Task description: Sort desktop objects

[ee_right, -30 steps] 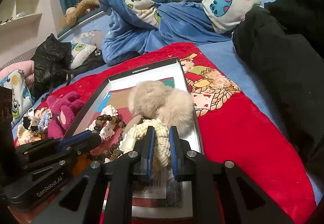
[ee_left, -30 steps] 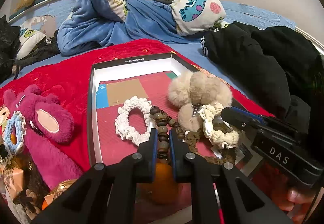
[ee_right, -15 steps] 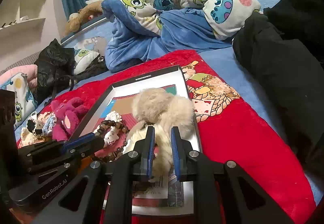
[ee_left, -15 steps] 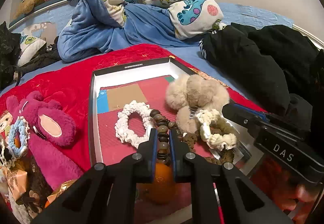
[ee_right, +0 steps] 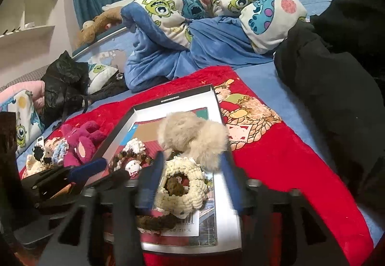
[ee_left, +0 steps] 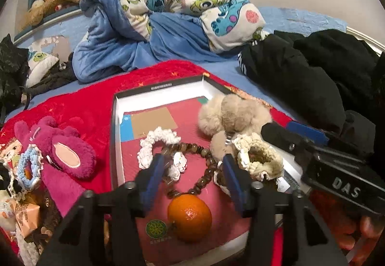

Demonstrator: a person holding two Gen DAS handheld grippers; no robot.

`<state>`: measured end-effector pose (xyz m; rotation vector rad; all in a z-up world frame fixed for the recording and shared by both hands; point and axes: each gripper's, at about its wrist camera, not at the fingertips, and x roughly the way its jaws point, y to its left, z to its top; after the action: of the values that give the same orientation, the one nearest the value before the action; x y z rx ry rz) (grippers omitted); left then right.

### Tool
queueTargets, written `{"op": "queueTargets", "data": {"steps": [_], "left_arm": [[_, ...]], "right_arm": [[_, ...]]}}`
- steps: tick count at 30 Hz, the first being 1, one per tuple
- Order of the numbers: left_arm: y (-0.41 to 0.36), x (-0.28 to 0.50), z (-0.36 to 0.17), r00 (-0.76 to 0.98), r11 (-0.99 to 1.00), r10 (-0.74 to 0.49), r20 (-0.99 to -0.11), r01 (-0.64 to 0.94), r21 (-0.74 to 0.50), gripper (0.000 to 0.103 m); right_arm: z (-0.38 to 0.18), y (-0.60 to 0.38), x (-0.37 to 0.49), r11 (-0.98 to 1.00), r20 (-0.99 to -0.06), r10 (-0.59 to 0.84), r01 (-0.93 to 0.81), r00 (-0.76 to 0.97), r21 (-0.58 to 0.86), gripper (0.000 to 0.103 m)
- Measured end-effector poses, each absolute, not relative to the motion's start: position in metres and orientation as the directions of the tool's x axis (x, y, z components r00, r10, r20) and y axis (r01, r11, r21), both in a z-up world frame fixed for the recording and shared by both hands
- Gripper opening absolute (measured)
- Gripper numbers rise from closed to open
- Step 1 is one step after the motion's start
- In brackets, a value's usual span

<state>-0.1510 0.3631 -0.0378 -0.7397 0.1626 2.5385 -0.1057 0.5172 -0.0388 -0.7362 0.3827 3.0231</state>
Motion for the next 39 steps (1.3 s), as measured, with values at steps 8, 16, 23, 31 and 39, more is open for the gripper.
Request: {"op": "queueTargets", "data": {"steps": [8, 16, 23, 31, 39], "left_arm": [[0.356, -0.144, -0.031, -0.770, -0.884, 0.416, -0.484, -0.467, -0.017, 0.103], [0.354, -0.145, -0.030, -0.772, -0.887, 0.412, -0.484, -0.461, -0.021, 0.103], [0.352, -0.146, -0.030, -0.774, -0.891, 0.408, -0.484, -0.454, -0.024, 0.103], [0.350, -0.134, -0.023, -0.793, -0.890, 0.412, -0.449, -0.455, -0.013, 0.103], [0.317, -0.087, 0.008, -0.773, -0.866, 0.465, -0.432, -0.498, -0.043, 0.103]], "right_arm": [[-0.034, 0.520, -0.098, -0.967, -0.413, -0.037, -0.072, -0.910, 0.246, 0.103], [-0.033, 0.519, -0.098, -0.968, -0.412, -0.031, -0.076, -0.911, 0.241, 0.103], [-0.033, 0.519, -0.099, -0.968, -0.412, -0.031, -0.076, -0.911, 0.240, 0.103], [-0.028, 0.517, -0.089, -0.969, -0.370, 0.006, -0.096, -0.929, 0.225, 0.103], [0.004, 0.504, -0.042, -0.953, -0.331, 0.026, -0.124, -0.943, 0.277, 0.103]]}}
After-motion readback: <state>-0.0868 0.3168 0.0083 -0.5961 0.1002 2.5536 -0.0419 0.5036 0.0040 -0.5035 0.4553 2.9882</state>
